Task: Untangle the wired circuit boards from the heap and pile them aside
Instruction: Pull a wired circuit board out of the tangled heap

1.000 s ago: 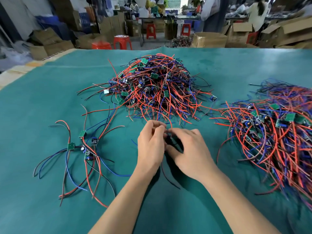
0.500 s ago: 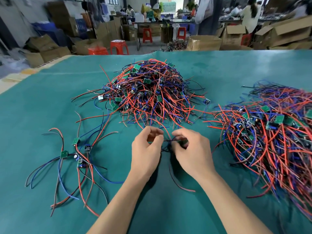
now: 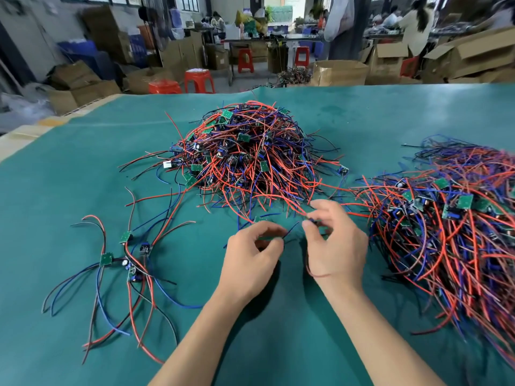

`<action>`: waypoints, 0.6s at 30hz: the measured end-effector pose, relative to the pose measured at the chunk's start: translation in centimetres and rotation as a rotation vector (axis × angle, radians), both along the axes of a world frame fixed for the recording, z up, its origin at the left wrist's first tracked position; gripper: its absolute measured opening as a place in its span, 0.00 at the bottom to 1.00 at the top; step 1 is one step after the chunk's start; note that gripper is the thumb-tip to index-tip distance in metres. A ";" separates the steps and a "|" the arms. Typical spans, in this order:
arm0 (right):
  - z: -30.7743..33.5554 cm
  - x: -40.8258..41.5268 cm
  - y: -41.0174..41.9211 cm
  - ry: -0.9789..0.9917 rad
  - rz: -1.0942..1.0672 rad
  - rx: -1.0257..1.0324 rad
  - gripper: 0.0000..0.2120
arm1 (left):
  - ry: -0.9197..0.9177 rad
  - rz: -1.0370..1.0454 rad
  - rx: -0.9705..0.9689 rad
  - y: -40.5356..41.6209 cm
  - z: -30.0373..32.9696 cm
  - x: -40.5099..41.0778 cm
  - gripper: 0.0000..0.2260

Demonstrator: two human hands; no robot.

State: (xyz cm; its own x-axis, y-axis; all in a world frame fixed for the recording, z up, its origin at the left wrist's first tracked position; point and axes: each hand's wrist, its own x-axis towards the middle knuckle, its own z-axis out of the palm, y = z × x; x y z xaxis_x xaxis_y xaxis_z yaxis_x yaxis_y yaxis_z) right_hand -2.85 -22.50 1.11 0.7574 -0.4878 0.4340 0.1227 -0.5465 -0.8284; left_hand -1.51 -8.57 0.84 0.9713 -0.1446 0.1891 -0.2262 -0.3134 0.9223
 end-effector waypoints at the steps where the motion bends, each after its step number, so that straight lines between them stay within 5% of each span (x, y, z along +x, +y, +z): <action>1: 0.3 0.1 -0.3 -0.042 -0.027 0.054 0.13 | -0.002 0.014 -0.007 0.0 0.0 0.0 0.09; 5: 0.9 -0.1 -0.6 -0.154 -0.030 0.241 0.11 | 0.029 0.015 -0.155 0.2 0.3 -0.1 0.08; 11: 0.3 -0.9 1.0 0.005 0.150 0.213 0.03 | 0.127 -0.268 -0.284 0.5 0.8 -0.2 0.09; 18: 1.4 -0.9 1.0 0.148 0.713 0.840 0.19 | 0.230 -0.115 -0.621 0.5 0.2 0.5 0.08</action>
